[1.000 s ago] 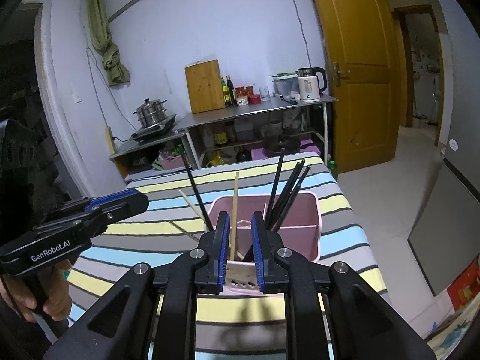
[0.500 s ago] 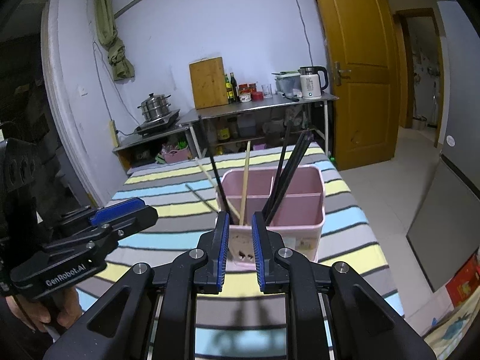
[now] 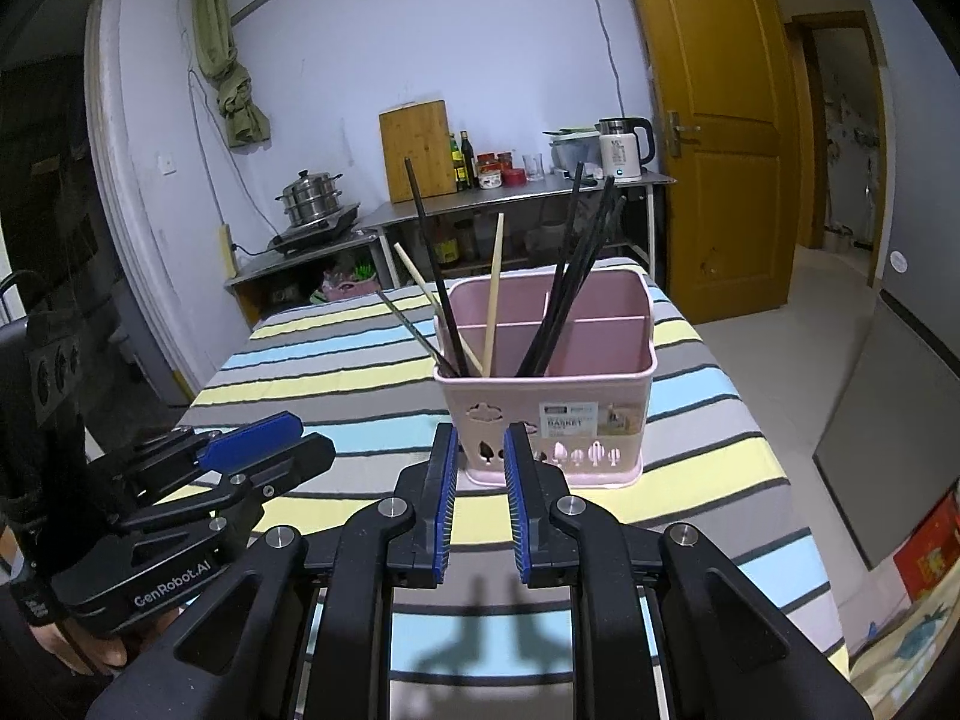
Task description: Organize utensils
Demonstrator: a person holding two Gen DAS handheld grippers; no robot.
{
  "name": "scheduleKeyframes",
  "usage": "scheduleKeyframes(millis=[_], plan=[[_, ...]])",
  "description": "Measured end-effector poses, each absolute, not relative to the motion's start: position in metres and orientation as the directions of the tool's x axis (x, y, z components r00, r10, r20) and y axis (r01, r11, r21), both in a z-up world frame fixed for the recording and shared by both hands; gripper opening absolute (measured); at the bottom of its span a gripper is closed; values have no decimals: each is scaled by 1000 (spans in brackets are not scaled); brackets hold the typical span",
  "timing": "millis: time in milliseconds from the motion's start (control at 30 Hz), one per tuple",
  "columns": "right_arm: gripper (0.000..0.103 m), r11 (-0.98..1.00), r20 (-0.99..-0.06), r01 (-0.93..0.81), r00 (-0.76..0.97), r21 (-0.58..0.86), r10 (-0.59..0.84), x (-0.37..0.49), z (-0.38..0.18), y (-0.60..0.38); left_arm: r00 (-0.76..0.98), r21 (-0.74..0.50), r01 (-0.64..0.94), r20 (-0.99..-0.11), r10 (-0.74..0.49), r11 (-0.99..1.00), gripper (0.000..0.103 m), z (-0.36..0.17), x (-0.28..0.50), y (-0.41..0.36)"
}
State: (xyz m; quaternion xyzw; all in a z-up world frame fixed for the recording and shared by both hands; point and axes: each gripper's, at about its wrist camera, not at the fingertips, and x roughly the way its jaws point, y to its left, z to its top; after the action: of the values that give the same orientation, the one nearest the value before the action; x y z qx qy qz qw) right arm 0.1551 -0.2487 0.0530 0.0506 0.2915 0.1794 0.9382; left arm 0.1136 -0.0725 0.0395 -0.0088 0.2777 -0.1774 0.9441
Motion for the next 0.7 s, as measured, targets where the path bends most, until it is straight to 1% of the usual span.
scheduleKeyframes(millis=[133, 367, 700], plan=[[16, 932, -529, -305, 767, 195, 362, 151, 49, -248, 790, -92, 334, -515, -332, 938, 31, 37, 108, -77], [16, 935, -536, -301, 765, 190, 355, 149, 48, -247, 795, -119, 330, -500, -344, 936, 31, 37, 105, -74], [16, 935, -538, -299, 764, 192, 355, 149, 48, -248, 799, -116, 324, -498, -337, 939, 31, 36, 104, -73]])
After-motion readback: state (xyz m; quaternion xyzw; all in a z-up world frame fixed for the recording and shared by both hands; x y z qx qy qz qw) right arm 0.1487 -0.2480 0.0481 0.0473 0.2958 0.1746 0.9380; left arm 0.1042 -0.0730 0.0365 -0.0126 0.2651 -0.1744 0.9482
